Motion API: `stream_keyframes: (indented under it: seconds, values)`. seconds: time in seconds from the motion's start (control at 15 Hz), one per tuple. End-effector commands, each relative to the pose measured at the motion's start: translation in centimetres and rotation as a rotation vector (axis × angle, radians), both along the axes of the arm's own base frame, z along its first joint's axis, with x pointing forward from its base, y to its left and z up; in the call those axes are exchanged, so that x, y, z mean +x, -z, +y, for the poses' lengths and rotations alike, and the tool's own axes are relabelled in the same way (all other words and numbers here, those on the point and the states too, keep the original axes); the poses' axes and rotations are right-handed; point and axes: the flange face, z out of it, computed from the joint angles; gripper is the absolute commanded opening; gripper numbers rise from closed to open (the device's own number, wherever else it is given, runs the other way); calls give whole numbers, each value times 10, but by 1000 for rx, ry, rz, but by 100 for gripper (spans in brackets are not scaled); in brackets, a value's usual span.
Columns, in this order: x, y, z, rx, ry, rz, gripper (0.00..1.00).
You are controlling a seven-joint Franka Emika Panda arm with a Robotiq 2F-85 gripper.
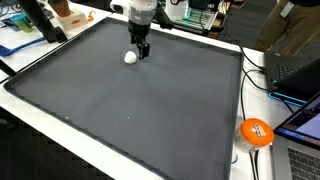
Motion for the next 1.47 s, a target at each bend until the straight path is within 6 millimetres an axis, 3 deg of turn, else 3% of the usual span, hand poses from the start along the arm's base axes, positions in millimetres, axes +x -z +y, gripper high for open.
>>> stream_keyframes:
  seconds: [0.0, 0.47, 0.6, 0.67, 0.8, 1.13, 1.2, 1.27, 1.4]
  values:
    - [16, 8, 1, -40, -1, -18, 90]
    - [29, 30, -8, -55, 14, 4, 82]
    - [31, 34, -10, -54, 19, 7, 71]
    - [31, 34, -11, -55, 21, 8, 53]
    - [32, 33, -13, -58, 28, 9, 36]
    - [23, 24, 0, -16, -3, 38, 5]
    - [22, 21, 3, -7, -15, 40, 0]
    - [20, 18, 6, 0, -22, 37, 4]
    - [19, 14, 9, 1, -27, 27, 1]
